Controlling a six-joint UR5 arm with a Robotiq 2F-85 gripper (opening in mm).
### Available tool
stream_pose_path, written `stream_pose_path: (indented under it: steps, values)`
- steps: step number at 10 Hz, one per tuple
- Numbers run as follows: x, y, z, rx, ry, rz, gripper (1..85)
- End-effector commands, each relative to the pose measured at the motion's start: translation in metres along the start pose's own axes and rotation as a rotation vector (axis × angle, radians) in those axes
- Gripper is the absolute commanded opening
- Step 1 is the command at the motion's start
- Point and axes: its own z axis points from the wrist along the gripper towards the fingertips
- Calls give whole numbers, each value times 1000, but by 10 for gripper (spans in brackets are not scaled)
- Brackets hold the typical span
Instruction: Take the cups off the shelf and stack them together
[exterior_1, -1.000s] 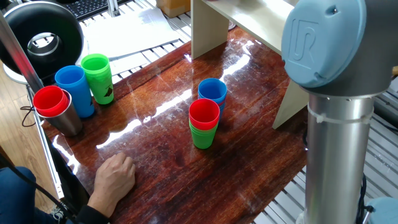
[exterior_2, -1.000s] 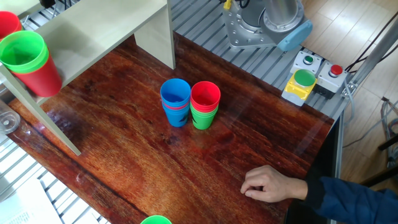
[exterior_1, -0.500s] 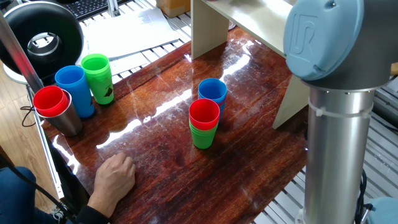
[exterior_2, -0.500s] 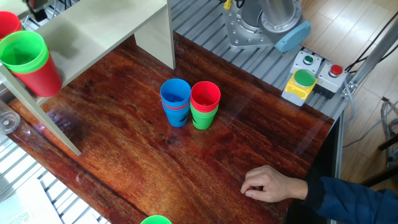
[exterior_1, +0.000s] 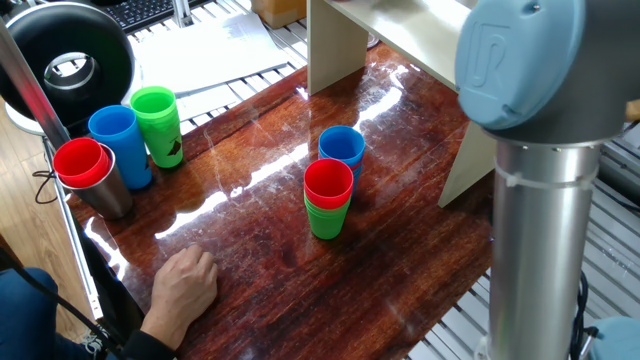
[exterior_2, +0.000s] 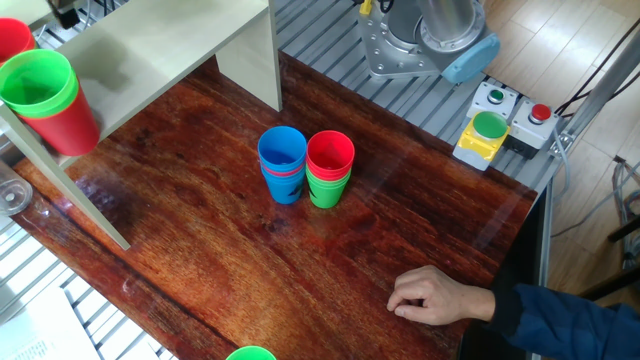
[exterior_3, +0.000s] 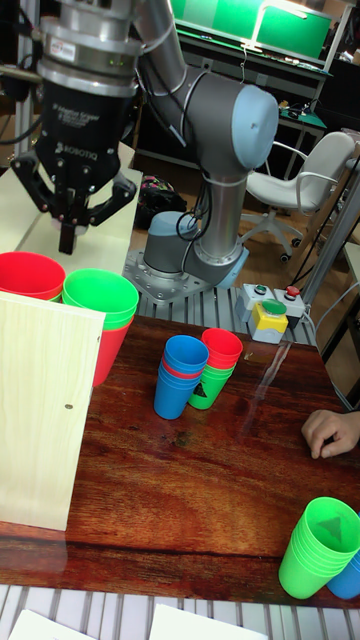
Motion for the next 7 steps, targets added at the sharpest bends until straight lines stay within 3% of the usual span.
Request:
stream_pose_path:
  steps: [1,2,4,5,7]
  values:
    - [6,13,-13,10,18,2,17]
    - [4,9,-13,21,14,-17,17]
    - [12,16,-9,3,14,2,17]
    - [19,24,3,-36,-3,33,17]
    - [31,35,27,-39,-45,63,17]
